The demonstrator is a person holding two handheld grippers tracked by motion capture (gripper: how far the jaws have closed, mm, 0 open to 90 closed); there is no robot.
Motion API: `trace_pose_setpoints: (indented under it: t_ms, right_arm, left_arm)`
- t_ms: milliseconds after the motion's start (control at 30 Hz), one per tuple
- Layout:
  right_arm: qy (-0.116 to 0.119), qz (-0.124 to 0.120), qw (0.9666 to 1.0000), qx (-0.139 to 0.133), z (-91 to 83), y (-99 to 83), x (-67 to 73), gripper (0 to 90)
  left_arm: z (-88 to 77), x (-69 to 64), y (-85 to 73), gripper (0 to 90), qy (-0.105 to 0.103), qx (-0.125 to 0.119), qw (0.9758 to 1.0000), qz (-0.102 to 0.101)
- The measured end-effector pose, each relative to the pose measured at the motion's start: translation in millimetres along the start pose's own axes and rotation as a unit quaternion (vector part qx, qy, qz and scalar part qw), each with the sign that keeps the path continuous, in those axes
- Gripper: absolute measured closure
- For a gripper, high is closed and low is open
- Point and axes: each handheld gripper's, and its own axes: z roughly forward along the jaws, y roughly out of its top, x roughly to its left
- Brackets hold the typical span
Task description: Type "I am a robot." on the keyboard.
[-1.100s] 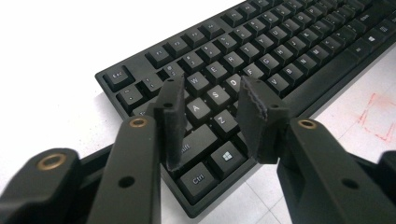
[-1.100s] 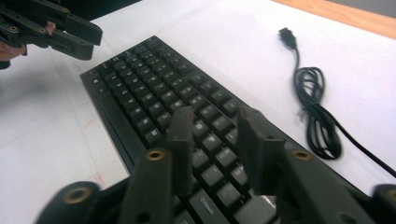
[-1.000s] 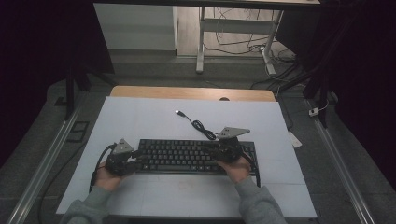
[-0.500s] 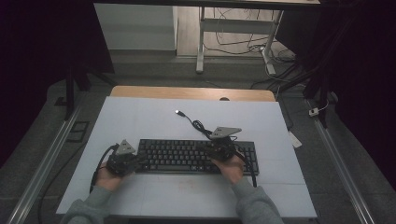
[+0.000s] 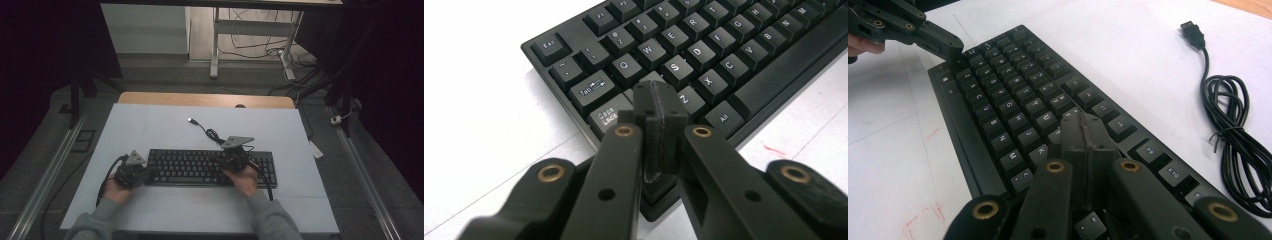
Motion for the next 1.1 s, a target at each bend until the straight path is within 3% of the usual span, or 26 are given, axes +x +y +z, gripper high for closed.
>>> trace_pose_setpoints:
  t_ms: [1100]
  right_arm:
    - [0.008, -0.004, 0.9999, 0.011, 23.3, 3.4, 2.4, 89.9]
  left_arm:
    - [6.9, -0.3, -1.2, 88.8, 0.005, 0.013, 0.9999, 0.007]
